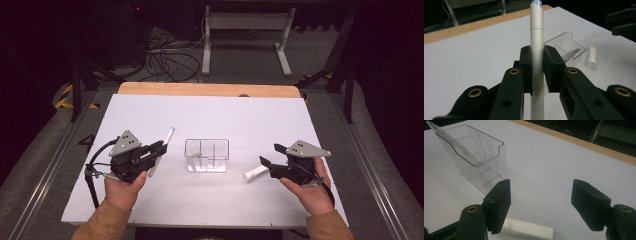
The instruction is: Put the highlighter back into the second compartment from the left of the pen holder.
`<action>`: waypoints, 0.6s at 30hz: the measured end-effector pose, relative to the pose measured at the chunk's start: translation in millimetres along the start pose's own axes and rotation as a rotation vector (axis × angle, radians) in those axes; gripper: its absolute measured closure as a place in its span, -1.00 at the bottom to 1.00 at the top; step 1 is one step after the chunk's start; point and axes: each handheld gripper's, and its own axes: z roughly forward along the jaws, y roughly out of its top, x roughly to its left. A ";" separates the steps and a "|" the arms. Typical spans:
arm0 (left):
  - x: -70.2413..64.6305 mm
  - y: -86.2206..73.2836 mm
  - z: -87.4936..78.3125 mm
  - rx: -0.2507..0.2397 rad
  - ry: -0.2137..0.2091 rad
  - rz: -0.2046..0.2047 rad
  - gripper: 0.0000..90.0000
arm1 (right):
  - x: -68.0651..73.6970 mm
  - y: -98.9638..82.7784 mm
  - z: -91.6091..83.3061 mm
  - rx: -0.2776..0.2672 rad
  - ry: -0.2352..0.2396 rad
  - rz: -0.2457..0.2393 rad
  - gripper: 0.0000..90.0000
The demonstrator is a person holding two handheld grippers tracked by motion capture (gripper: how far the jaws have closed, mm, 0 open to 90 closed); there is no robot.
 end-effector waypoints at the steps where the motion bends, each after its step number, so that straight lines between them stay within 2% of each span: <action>1: -0.2 1.3 1.0 -0.002 0.006 0.011 0.74 | 0.0 0.0 0.1 0.001 0.000 0.000 -0.27; 9: -3.4 9.2 7.2 -0.057 -0.019 0.032 0.74 | -0.1 0.0 0.0 0.000 0.002 0.002 -0.27; 14: -1.9 14.6 11.8 -0.092 -0.059 0.033 0.74 | 0.0 -0.1 0.3 0.001 0.002 -0.002 -0.27; 18: 0.9 18.4 15.8 -0.114 -0.096 0.019 0.74 | 0.2 0.0 0.0 0.001 0.003 -0.001 -0.27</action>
